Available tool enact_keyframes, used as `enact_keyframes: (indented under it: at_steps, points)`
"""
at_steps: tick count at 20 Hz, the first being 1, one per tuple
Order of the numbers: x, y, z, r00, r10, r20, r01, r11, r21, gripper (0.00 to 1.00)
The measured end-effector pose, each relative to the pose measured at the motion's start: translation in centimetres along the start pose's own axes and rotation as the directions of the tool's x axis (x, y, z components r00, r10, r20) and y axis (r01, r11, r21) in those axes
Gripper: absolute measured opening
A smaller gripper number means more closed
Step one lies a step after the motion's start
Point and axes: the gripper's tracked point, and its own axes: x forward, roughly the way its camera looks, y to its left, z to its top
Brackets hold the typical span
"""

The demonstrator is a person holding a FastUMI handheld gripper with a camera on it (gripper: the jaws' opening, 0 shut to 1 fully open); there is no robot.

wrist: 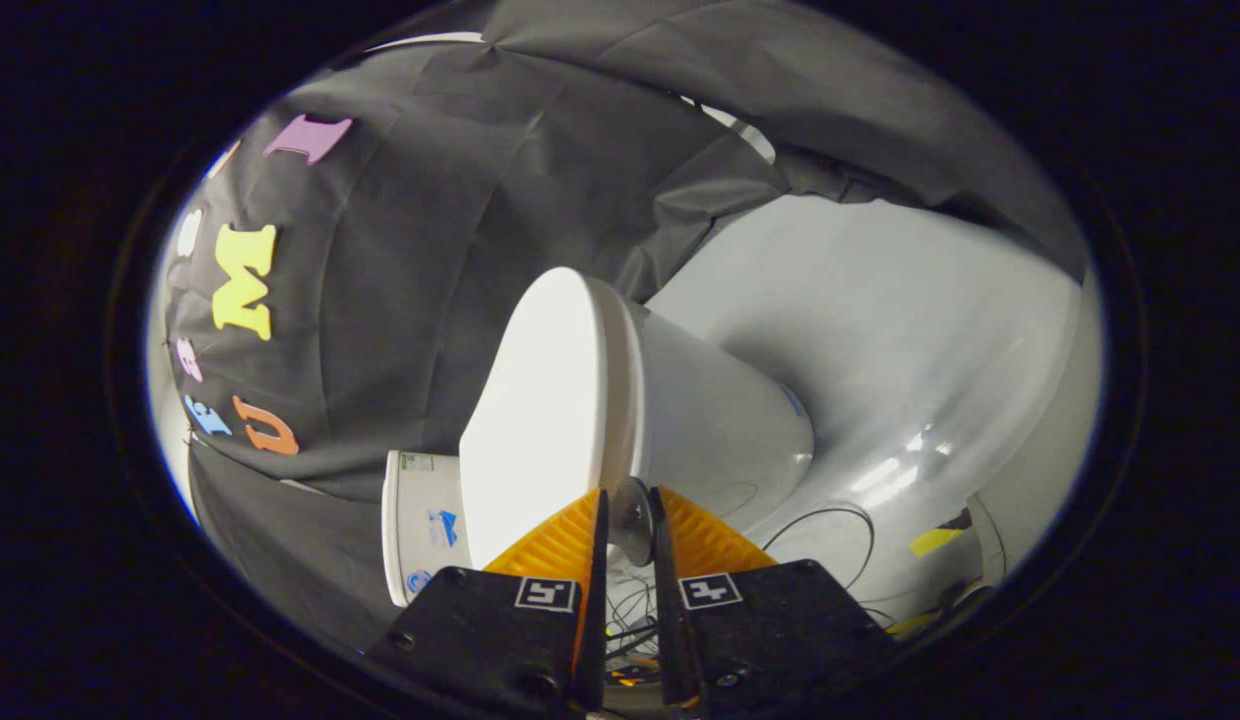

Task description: Open the toilet lid.

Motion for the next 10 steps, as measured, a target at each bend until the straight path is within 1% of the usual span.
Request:
enact_keyframes:
  at_steps: [3, 4, 5, 6, 7, 10]
  points:
    - [-0.9, 1.0, 0.7, 0.999, 0.027, 0.027, -0.028, 0.999, 0.018, 0.16]
    - [-1.1, 1.3, 0.6, 0.999, 0.028, 0.024, -0.029, 0.999, 0.018, 0.14]
    - [-1.2, 1.4, 0.8, 1.0, 0.021, 0.019, -0.022, 0.999, 0.048, 0.13]
    - [-1.5, 1.9, 1.1, 0.999, 0.025, 0.02, -0.027, 0.996, 0.08, 0.12]
    - [-1.5, 2.2, 1.1, 1.0, 0.012, 0.012, -0.013, 0.996, 0.089, 0.13]
    - [-1.9, 2.8, 0.7, 1.0, -0.026, 0.002, 0.026, 1.0, 0.013, 0.12]
